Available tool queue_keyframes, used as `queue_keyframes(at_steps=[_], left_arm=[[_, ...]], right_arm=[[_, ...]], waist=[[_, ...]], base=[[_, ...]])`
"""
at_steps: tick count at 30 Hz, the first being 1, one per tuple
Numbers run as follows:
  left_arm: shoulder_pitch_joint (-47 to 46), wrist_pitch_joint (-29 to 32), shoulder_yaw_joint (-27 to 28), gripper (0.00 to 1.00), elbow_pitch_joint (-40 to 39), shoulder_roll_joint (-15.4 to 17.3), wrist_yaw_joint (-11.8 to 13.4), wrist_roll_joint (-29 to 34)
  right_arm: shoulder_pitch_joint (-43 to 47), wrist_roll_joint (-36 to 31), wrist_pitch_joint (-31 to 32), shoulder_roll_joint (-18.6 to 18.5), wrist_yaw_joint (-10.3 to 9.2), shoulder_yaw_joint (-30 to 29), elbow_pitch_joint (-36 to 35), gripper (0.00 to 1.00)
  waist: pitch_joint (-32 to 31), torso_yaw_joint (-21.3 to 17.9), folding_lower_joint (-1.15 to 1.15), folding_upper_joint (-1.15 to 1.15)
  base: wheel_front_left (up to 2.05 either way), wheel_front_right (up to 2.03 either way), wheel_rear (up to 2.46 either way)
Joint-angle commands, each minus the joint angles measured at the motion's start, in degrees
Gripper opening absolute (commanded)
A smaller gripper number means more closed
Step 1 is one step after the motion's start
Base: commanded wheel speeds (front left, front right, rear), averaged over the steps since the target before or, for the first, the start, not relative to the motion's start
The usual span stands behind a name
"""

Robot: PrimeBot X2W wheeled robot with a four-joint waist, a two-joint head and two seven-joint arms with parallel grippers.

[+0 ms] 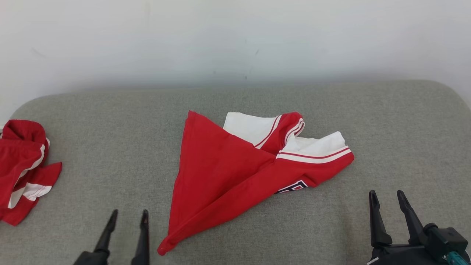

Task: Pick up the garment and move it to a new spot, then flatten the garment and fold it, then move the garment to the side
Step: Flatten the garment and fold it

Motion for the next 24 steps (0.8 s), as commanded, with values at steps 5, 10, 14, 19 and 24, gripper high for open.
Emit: queue_keyframes(at_steps=[5, 10, 14, 19, 24], left_arm=[[2.1, -0.19, 5.4, 1.0, -2.76, -1.24, 0.47, 0.02], [3.76, -0.19, 9.06, 1.0, -3.75, -1.99, 0.09, 0.49], [4.58, -0.19, 10.36, 1.0, -3.95, -2.56, -0.04, 0.88], [4.77, -0.19, 10.49, 1.0, -3.89, -2.88, -0.36, 1.43], [3.6, -0.19, 10.03, 1.0, -3.79, -3.04, -0.13, 1.55]], right_arm=[[0.96, 0.18, -0.01, -0.02, -0.14, -0.16, 0.22, 1.0], [1.83, 0.41, -0.01, -0.15, -0.14, -1.09, 0.43, 1.0], [2.49, 0.38, -0.01, -0.2, -0.14, -1.69, 0.49, 1.0], [2.4, 0.56, -0.01, -0.15, -0.14, -2.05, 0.94, 1.0], [0.01, -0.03, -0.01, -1.87, -0.14, -0.43, 2.96, 1.0]], waist=[[-1.22, -0.18, 0.0, 0.0], [-1.55, -0.25, 0.0, 0.0], [-1.56, -0.09, 0.0, 0.0], [-1.4, 0.05, 0.0, 0.0], [-0.63, 0.38, 0.0, 0.0]], base=[[0.0, 0.0, 0.0], [0.0, 0.0, 0.0], [0.0, 0.0, 0.0], [0.0, 0.0, 0.0], [0.0, 0.0, 0.0]])
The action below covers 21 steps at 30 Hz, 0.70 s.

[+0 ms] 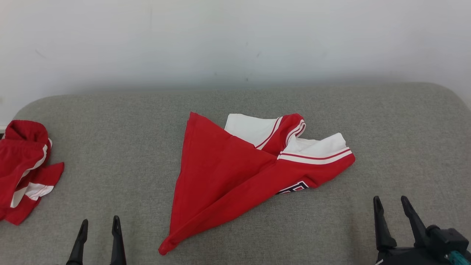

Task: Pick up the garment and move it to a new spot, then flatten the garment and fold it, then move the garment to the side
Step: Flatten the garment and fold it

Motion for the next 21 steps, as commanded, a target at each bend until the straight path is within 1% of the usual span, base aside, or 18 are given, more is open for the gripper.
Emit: queue_keyframes(at_steps=[1, 7, 13, 14, 15, 16, 21], left_arm=[[-0.61, -0.19, -0.31, 1.0, -0.08, -0.13, 0.08, 0.68], [-2.34, -0.2, -1.9, 1.0, -0.2, -0.15, 0.34, -0.45], [-4.28, -0.19, -4.16, 1.0, -0.11, -0.13, 0.96, -1.32], [-4.53, -0.19, -4.46, 1.0, -0.11, -0.14, 1.04, -1.37], [-4.53, -0.19, -4.46, 1.0, -0.11, -0.14, 1.04, -1.37], [-5.21, -0.19, -5.09, 1.0, -0.04, -0.13, 1.18, -1.65], [-6.89, -0.19, -6.55, 1.0, 0.12, -0.13, 1.31, -2.34]], right_arm=[[-2.02, -0.08, 0.0, -1.59, -0.14, 0.78, 1.05, 1.0], [-9.88, 0.61, 0.46, -6.11, -0.14, 3.68, 6.7, 1.0], [-19.83, -0.16, 3.37, -10.51, -0.14, 6.31, 13.39, 1.0], [-21.69, 0.01, 3.79, -10.81, -0.14, 6.71, 14.48, 1.0], [-21.69, 0.01, 3.79, -10.81, -0.14, 6.71, 14.48, 1.0], [-24.57, 0.61, 5.25, -11.49, -0.14, 7.65, 17.12, 1.0], [-31.16, 2.33, 9.11, -12.66, -0.14, 10.09, 23.86, 1.0]], waist=[[0.62, 0.29, 0.0, 0.0], [2.85, 1.65, 0.0, 0.0], [5.93, 3.81, 0.0, 0.0], [6.43, 4.16, 0.0, 0.0], [6.43, 4.16, 0.0, 0.0], [7.31, 4.9, 0.0, 0.0], [9.4, 6.77, 0.0, 0.0]], base=[[0.0, 0.0, 0.0], [0.0, 0.0, 0.0], [0.0, 0.0, 0.0], [0.0, 0.0, 0.0], [0.0, 0.0, 0.0], [0.0, 0.0, 0.0], [0.0, 0.0, 0.0]])
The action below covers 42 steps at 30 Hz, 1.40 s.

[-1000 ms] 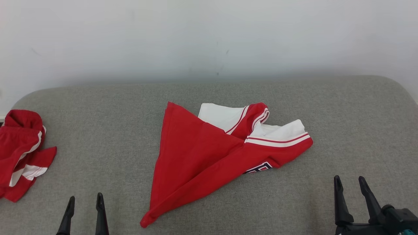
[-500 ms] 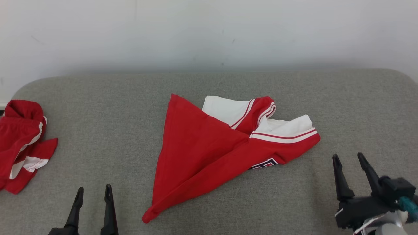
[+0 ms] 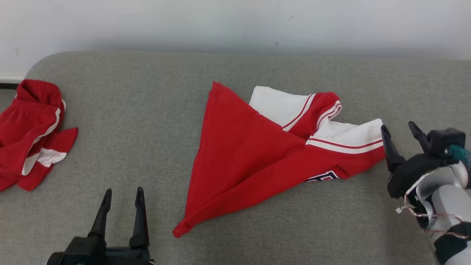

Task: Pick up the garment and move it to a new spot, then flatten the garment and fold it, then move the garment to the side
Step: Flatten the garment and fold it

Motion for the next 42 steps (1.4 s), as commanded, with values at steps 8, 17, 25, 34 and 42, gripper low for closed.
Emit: queue_keyframes(at_steps=[8, 17, 25, 34, 42], left_arm=[[-2.33, -0.19, -1.88, 1.0, 0.41, 0.0, 0.46, -1.19], [-3.01, -0.19, -2.02, 1.0, 1.01, -0.01, 0.76, -1.34], [-0.95, -0.19, -1.09, 1.0, 1.62, 0.0, 0.71, -0.97], [2.39, -0.19, 1.06, 1.0, 0.96, 0.01, 0.5, -0.48], [2.44, -0.19, 1.45, 1.0, 0.52, 0.01, 0.01, -0.11]], right_arm=[[-7.49, 3.48, 3.97, -1.63, -0.14, 3.72, 9.47, 1.0], [-10.97, 9.47, 7.9, -2.36, -0.14, 8.52, 14.93, 0.0], [-7.89, 12.11, -1.8, -2.77, -0.14, 12.2, 13.91, 0.0], [3.94, 12.3, -9.3, -3.05, -0.14, 12.35, 4.81, 0.0], [19.59, 6.38, -9.2, 0.77, -0.14, 3.0, -11.73, 0.0]], waist=[[3.23, 3.62, -0.01, -0.01], [3.34, 3.77, -0.01, -0.01], [-0.19, 1.84, -0.01, -0.01], [-3.42, -1.48, -0.01, -0.01], [-2.93, -3.52, -0.01, -0.01]], base=[[0.0, 0.0, 0.0], [0.0, 0.0, 0.0], [0.0, 0.0, 0.0], [0.0, 0.0, 0.0], [0.0, 0.0, 0.0]])
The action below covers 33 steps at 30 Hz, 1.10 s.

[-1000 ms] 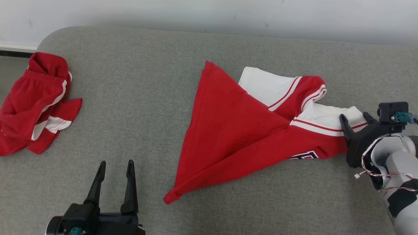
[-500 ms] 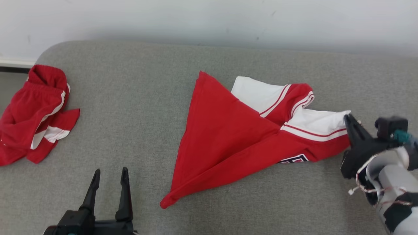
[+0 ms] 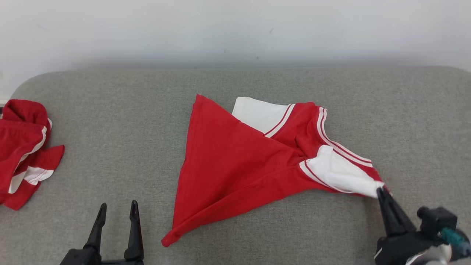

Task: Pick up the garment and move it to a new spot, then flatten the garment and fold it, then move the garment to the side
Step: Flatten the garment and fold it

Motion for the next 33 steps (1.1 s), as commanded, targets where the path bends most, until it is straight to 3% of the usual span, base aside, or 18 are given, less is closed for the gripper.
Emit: queue_keyframes(at_steps=[1, 2, 3, 4, 18, 33], left_arm=[[-0.11, -0.19, 0.22, 1.0, -0.12, 0.03, -0.17, 0.09], [-0.14, -0.2, 0.26, 1.0, -0.05, 0.03, -0.28, 0.14], [-0.13, -0.19, 0.34, 1.0, 0.02, 0.03, -0.36, 0.16], [-0.11, -0.19, 0.35, 1.0, 0.09, 0.03, -0.44, 0.2], [1.6, -0.19, 1.48, 1.0, 0.3, 0.03, -0.9, 1.0], [3.81, -0.19, 2.03, 1.0, 0.19, 0.02, -1.45, 1.57]], right_arm=[[2.06, -0.79, -0.03, 1.12, -0.14, -0.94, -0.88, 0.0], [3.45, -0.86, -0.02, 1.77, -0.14, -1.14, -0.46, 0.0], [4.33, -1.15, -0.02, 2.38, -0.14, -1.29, -0.13, 0.34], [4.71, -1.32, -0.03, 2.88, -0.14, -1.66, -0.01, 1.0], [11.99, -4.68, -0.03, 7.9, -0.14, -9.79, -9.95, 1.0], [13.47, -6.01, -0.04, 9.28, -0.14, -9.2, -13.04, 1.0]], waist=[[0.0, -0.52, 0.0, 0.0], [-0.05, -0.63, 0.0, 0.0], [-0.11, -0.76, 0.0, 0.0], [-0.15, -0.83, 0.0, 0.0], [-2.97, -1.32, 0.0, 0.0], [-6.37, -0.89, 0.0, 0.0]], base=[[0.0, 0.0, 0.0], [0.0, 0.0, 0.0], [0.0, 0.0, 0.0], [0.0, 0.0, 0.0], [0.0, 0.0, 0.0], [0.0, 0.0, 0.0]])
